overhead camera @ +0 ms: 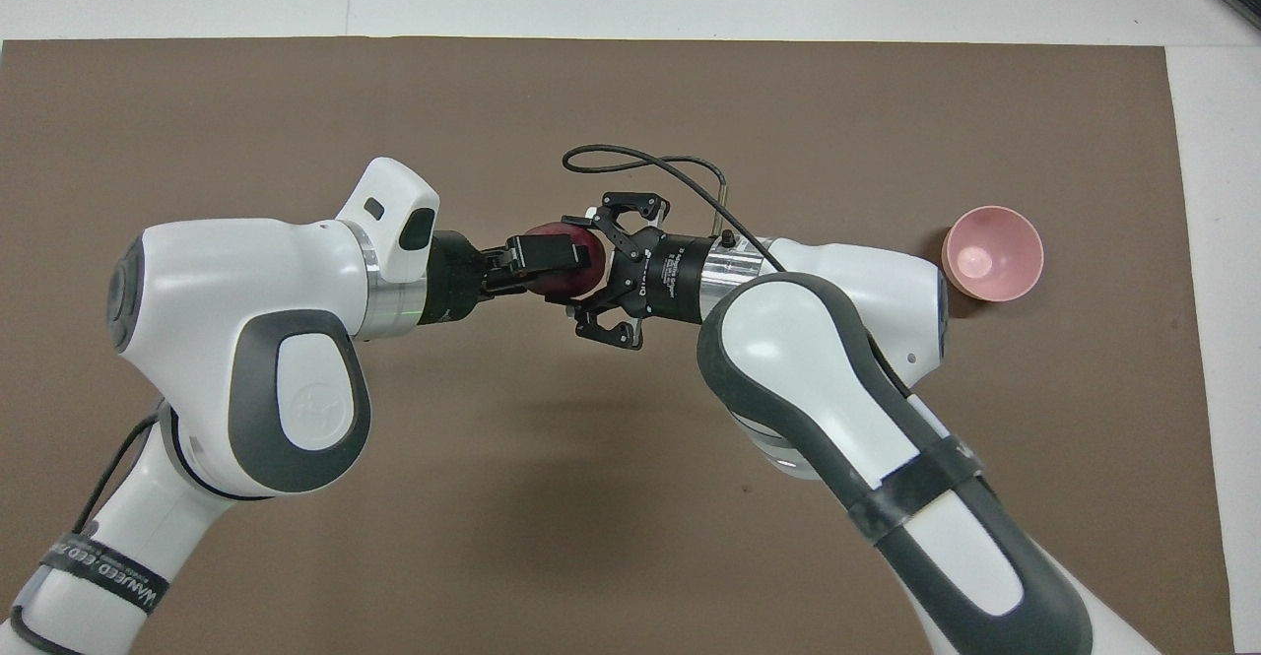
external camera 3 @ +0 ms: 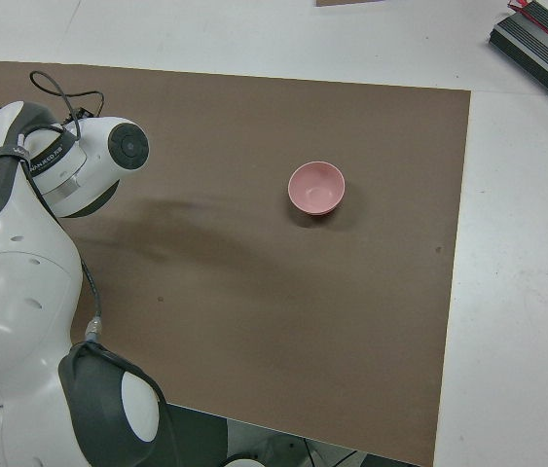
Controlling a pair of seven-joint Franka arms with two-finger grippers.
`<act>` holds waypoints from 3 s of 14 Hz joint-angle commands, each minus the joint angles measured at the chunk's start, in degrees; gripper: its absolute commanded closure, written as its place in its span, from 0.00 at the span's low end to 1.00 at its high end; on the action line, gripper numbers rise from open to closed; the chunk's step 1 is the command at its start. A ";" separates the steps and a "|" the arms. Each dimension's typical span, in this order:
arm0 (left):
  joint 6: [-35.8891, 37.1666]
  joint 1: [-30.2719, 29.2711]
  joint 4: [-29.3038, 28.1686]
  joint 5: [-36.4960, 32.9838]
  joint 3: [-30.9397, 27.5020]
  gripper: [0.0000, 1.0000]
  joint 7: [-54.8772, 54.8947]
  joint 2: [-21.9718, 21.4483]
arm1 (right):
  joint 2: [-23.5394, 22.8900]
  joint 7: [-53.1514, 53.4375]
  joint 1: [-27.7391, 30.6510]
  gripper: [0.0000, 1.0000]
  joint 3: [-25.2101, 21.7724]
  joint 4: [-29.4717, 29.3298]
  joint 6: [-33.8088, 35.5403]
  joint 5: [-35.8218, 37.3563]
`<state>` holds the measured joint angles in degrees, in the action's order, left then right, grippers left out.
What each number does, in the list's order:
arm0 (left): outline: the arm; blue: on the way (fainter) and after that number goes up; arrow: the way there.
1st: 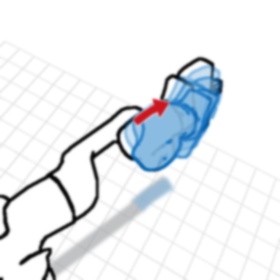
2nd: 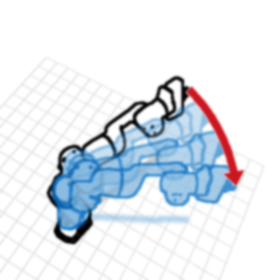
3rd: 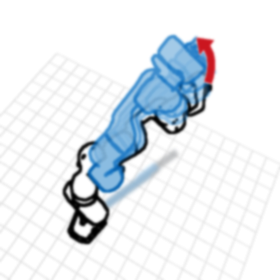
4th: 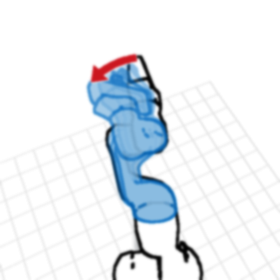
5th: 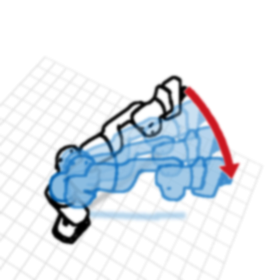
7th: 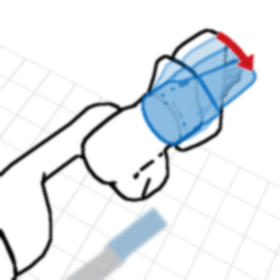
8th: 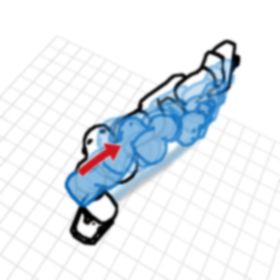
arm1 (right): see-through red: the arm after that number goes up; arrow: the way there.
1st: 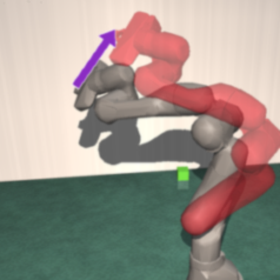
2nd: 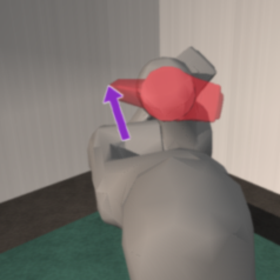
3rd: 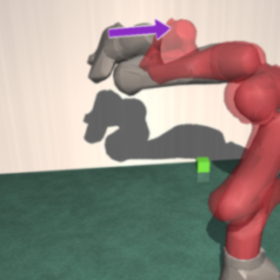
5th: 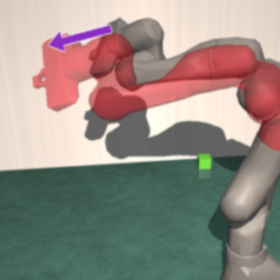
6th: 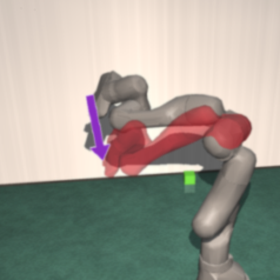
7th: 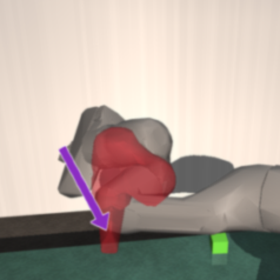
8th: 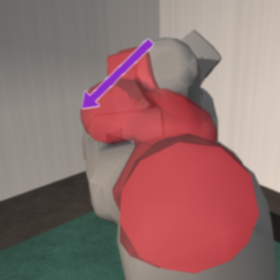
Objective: Move apple from plate to bowl
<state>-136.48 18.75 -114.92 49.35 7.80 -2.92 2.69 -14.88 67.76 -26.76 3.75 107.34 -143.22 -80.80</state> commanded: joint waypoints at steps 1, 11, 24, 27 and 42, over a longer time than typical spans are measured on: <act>2.70 -0.28 -0.04 -3.63 -0.94 0.00 -0.95 -2.24 | -0.85 2.29 0.31 1.00 0.21 -1.60 -1.00 1.34; 15.19 -10.74 0.04 -33.41 -1.12 0.00 2.81 -4.79 | 1.25 8.43 7.59 1.00 -0.50 -1.86 7.14 24.15; 29.67 -17.43 14.25 -45.04 -2.78 0.00 6.42 -3.74 | 3.19 -6.12 18.15 1.00 -0.41 -13.56 30.63 66.63; 37.49 -17.08 22.52 -45.22 -5.94 0.00 6.78 -3.39 | 3.80 -14.39 18.85 1.00 -0.41 -13.56 31.86 71.46; 54.39 -13.91 31.95 -48.64 -9.73 0.00 12.32 -2.78 | 4.24 -63.17 34.58 1.00 -0.32 -4.35 16.36 86.86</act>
<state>-83.80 3.03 -84.29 2.42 -0.79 9.11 -0.66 -11.67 8.94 5.98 2.75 97.58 -119.33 3.92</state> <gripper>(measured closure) 0.000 0.211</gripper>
